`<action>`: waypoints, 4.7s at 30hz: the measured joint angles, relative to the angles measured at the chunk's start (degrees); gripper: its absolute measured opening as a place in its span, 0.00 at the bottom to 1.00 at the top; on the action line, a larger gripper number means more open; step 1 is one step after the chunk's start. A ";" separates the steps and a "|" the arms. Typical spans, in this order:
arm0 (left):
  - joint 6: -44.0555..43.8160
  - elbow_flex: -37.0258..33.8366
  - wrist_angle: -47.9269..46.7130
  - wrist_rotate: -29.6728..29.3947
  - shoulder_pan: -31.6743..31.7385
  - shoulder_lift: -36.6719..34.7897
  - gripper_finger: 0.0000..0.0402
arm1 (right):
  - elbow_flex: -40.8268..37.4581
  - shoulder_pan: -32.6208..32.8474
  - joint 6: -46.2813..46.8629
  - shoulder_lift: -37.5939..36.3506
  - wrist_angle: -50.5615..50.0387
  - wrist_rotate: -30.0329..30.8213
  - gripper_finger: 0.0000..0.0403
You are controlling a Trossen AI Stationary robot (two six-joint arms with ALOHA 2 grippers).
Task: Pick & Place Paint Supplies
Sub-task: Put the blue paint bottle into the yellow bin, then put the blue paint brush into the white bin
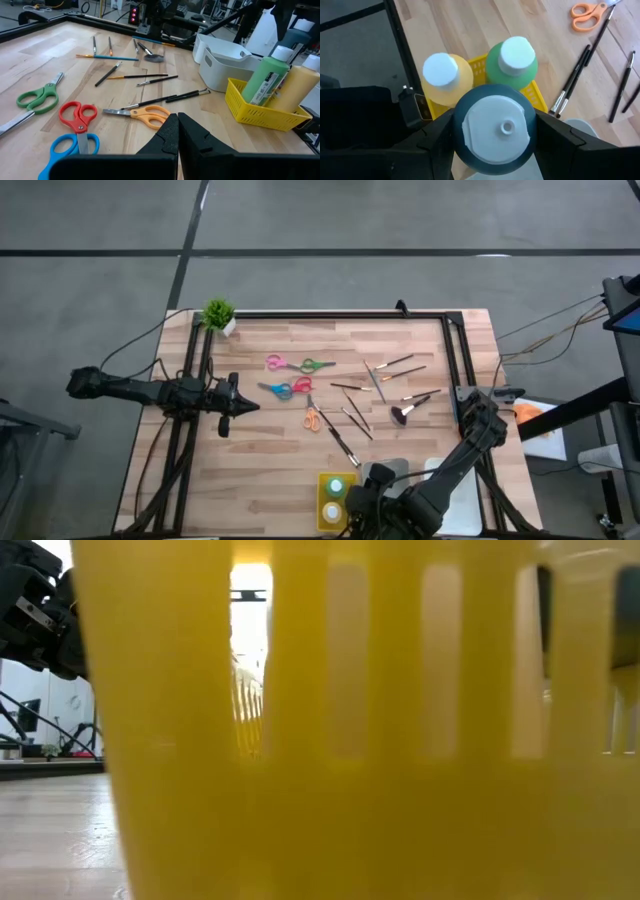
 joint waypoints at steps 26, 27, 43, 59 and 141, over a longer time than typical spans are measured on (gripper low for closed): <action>0.00 0.00 0.00 0.00 0.00 -0.02 0.00 | -5.18 -1.81 -2.64 -0.60 5.97 -0.15 0.52; 0.00 0.00 0.00 0.00 0.00 -0.02 0.00 | -5.53 -1.94 -2.65 -0.60 6.14 -0.29 0.52; 0.00 0.00 0.00 0.02 0.02 -0.02 0.00 | -7.83 -2.64 -1.38 -0.60 6.75 -2.59 0.67; 0.00 0.00 0.00 0.00 0.00 -0.02 0.00 | -7.81 -2.57 -2.45 -2.53 6.83 -1.47 0.67; 0.00 0.00 0.02 0.00 0.01 -0.01 0.00 | -75.51 -51.95 -14.07 -36.04 37.83 -11.84 0.67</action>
